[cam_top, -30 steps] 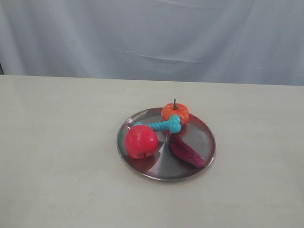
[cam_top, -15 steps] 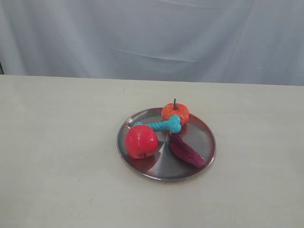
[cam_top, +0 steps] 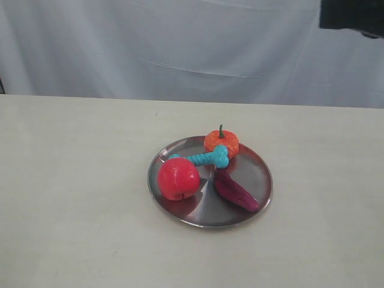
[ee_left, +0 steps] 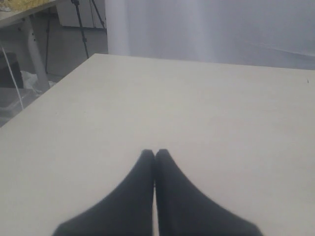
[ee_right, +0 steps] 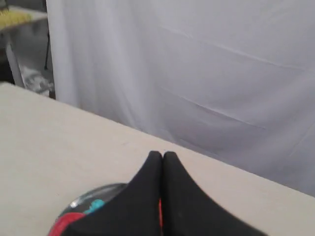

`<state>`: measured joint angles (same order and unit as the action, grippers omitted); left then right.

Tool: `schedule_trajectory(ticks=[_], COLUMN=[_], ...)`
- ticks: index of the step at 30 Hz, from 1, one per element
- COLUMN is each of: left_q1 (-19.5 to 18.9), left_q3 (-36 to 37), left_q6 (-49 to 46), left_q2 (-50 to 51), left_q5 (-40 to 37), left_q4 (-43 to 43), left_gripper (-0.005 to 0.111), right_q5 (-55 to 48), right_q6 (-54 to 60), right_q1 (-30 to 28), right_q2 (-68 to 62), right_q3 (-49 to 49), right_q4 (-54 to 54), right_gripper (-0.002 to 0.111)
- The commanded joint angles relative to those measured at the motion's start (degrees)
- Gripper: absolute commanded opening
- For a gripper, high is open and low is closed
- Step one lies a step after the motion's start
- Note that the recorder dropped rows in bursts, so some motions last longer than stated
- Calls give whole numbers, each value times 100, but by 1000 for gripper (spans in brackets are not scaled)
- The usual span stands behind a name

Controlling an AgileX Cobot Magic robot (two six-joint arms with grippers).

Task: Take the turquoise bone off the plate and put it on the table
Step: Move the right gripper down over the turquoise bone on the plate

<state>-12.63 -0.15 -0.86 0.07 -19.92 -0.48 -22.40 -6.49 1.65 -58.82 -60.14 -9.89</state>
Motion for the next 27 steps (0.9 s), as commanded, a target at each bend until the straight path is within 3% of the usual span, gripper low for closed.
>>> schedule_trajectory(ticks=[1,6,10,12,19,22,25,27], left_q1=[-12,-12,-12,-12,-12,-12,-12,-12], left_q3=[15,15,15,15,15,15,15,15], left_q6=[24,24,24,24,24,24,24,24], left_q2=[-7,-7,-7,-7,-7,-7,-7,-7], left_q5=[31,31,31,31,31,31,31,31], left_q4=[5,5,5,5,5,5,5,5], left_gripper=[0,0,0,0,0,0,0,0], right_q5=[-852,-2014,-4203,-4094,-3419,-3468,-3483,-3422], right_q6=[1296,4439,7469,7936,7743,7720,7720,7720], right_q1=[-168,-1265,-2125,-2130,-1625,-1440,-1203,-1000], right_q2=[-768,-1870,-3086,-3514,-4757,-5053,-5264,-5350], right_q3=[-912,-2032,-2586,-2586,-2823,-3034,-3156,-3226], right_q4=[446,3424,5380,5343,4817,4790,4621,4156], right_gripper=[0,0,0,0,4,27,59,61])
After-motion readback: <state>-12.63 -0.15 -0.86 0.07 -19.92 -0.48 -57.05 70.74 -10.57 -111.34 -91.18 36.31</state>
